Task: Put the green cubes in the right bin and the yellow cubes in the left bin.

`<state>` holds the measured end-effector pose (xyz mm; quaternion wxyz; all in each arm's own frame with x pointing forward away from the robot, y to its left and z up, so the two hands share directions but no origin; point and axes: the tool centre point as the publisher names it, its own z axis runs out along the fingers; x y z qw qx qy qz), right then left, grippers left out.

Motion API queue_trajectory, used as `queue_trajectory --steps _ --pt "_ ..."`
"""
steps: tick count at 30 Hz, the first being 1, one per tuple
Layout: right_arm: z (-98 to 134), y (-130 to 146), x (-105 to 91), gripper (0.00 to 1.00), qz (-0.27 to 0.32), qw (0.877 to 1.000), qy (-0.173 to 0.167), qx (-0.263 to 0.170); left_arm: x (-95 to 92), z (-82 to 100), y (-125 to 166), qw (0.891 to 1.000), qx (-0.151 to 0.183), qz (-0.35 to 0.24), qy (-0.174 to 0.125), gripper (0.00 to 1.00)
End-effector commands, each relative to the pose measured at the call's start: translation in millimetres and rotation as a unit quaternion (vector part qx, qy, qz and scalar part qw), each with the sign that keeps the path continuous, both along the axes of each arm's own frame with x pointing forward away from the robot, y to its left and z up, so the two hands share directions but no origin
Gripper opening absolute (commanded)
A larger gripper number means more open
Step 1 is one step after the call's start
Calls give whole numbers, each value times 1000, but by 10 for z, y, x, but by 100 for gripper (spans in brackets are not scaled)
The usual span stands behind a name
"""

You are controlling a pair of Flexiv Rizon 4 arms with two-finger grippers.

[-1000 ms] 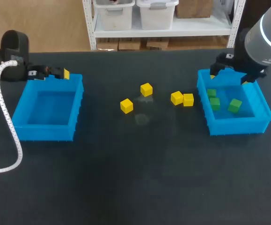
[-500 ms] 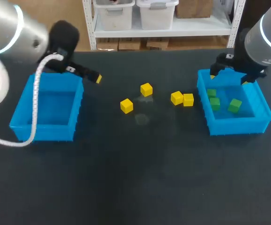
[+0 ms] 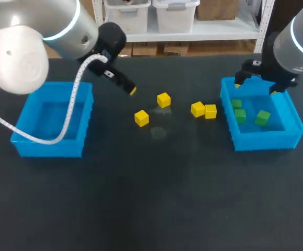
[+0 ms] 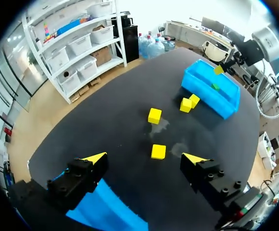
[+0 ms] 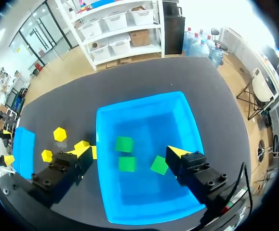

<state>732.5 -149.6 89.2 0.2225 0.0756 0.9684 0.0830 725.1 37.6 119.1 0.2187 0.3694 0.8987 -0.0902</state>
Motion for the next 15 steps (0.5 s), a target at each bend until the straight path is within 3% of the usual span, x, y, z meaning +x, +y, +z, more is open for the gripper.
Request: queue_trajectory --steps 1,11,15 --pt "-1 -3 -23 100 -2 1000 -3 -1 -46 -205 -66 1000 -12 -1 -1 100" --pt "-1 -3 -23 100 -2 1000 -3 -1 -72 -529 -140 1000 -18 -2 18 100" --pt "-1 -3 -23 100 -2 1000 -3 -1 -51 -634 -156 1000 2 -9 21 100"
